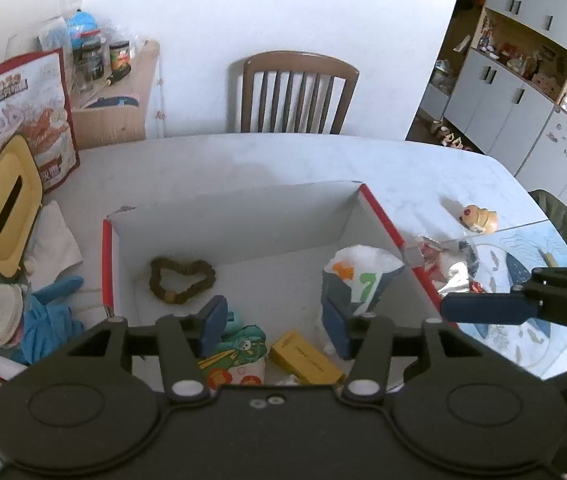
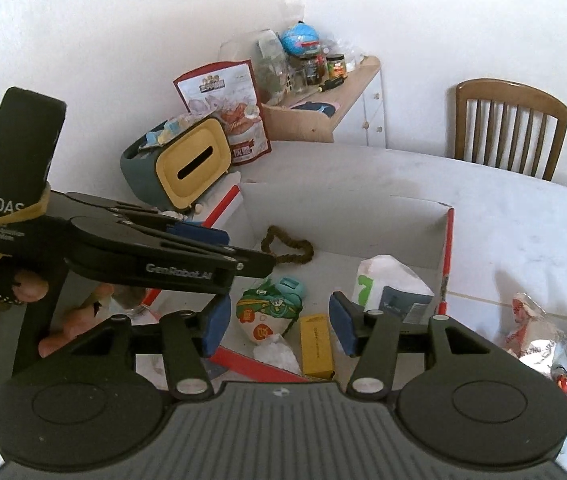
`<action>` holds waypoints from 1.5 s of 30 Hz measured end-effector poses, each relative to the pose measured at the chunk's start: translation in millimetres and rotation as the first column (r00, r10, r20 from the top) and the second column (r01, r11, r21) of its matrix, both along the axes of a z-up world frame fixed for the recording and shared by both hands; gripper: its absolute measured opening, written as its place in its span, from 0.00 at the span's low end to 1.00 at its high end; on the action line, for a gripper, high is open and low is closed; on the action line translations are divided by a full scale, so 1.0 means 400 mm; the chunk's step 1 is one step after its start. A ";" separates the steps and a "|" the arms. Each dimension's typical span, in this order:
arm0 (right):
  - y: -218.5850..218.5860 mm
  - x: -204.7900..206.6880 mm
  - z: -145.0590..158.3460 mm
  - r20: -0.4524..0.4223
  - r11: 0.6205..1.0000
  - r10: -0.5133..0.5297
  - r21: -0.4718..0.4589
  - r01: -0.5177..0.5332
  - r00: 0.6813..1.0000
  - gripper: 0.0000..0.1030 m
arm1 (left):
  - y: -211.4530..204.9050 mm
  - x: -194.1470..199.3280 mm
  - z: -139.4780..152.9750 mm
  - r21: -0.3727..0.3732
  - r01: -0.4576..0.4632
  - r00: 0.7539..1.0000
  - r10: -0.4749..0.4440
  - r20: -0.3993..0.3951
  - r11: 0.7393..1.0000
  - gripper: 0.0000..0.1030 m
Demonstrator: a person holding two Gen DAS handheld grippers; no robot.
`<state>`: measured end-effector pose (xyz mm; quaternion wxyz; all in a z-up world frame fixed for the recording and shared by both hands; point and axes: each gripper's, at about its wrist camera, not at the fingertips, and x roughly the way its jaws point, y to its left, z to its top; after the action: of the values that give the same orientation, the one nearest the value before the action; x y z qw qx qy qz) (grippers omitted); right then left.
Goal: Organize objects
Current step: 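Move both grippers back to the items on the table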
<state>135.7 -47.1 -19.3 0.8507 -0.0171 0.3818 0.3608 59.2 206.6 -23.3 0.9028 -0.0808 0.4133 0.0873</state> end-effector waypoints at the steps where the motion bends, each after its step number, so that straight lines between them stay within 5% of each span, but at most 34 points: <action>1: -0.006 -0.003 0.003 0.005 1.000 -0.004 0.000 0.004 1.000 0.52 | -0.005 -0.003 0.004 0.007 0.003 1.000 -0.003 0.005 1.000 0.52; 19: -0.189 -0.069 0.051 0.080 0.993 -0.115 0.045 0.112 0.990 0.72 | -0.143 -0.015 0.026 0.044 0.097 0.994 -0.099 0.044 0.994 0.76; 33: -0.446 -0.060 0.042 0.098 0.981 -0.181 0.083 0.173 0.979 0.84 | -0.302 0.032 0.019 0.036 0.111 0.991 -0.113 0.077 0.993 0.99; 45: -0.641 -0.018 -0.020 0.127 0.979 -0.203 0.002 0.204 0.971 0.87 | -0.433 0.113 -0.030 0.036 0.111 0.990 -0.114 0.084 0.993 0.99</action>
<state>128.6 -303.6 -27.1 0.9057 -0.0053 0.3286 0.2679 104.5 33.5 -35.2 0.9243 -0.0471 0.3768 0.0391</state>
